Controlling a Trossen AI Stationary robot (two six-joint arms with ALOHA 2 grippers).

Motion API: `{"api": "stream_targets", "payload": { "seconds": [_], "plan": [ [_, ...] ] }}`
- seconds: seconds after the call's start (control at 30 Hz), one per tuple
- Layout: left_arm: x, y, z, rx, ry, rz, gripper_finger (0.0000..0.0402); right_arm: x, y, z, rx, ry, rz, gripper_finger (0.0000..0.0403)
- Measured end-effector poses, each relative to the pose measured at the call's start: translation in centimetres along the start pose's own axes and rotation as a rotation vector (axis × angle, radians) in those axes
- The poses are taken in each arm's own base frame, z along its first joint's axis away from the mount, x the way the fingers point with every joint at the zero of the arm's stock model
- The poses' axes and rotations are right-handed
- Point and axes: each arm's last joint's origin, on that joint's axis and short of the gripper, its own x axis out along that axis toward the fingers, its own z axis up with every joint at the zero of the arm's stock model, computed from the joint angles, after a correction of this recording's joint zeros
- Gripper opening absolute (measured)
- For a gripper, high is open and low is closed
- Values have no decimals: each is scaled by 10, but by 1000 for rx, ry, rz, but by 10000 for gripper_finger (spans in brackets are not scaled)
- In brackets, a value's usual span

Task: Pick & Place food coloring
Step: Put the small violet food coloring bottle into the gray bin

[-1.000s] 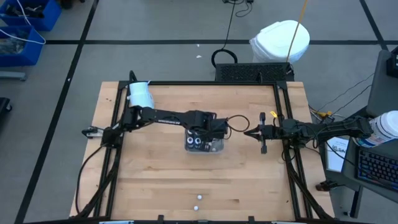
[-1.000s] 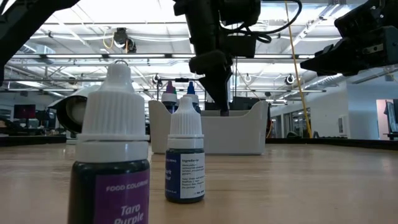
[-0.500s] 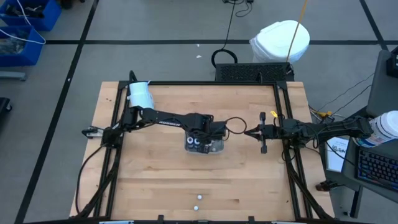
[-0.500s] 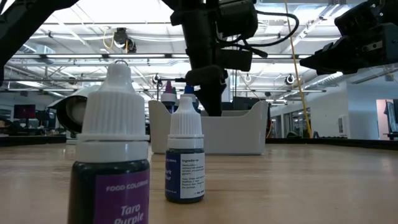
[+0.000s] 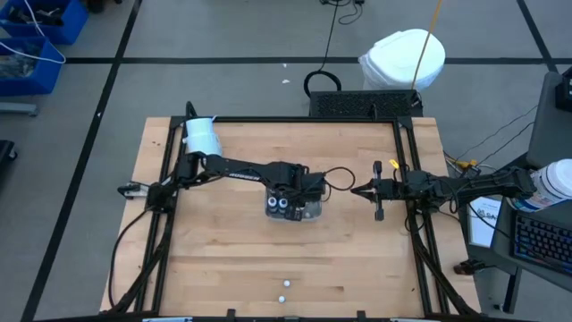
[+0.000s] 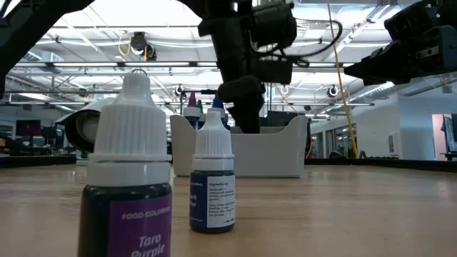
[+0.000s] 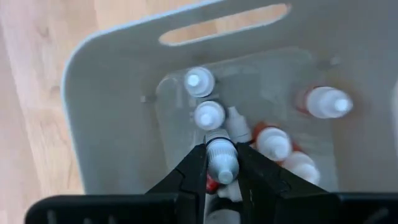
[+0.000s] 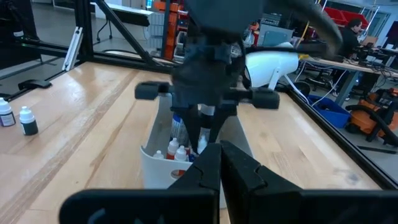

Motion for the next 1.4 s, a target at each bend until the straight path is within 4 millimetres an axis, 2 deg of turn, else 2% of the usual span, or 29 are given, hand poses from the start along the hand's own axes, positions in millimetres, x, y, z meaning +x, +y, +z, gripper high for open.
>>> {"api": "stream_targets", "payload": {
  "seconds": [0.43, 0.73, 1.4],
  "plan": [
    [6, 16, -5, -48, 5, -47, 75, 0, 0, 0, 1, 1, 0, 0],
    [23, 12, -5, -38, 23, -71, 86, 0, 0, 0, 2, -4, -1, 0],
    [17, 17, -4, -47, 6, -149, 88, 0, 0, 2, -11, -24, -4, 0]
  ]
}}
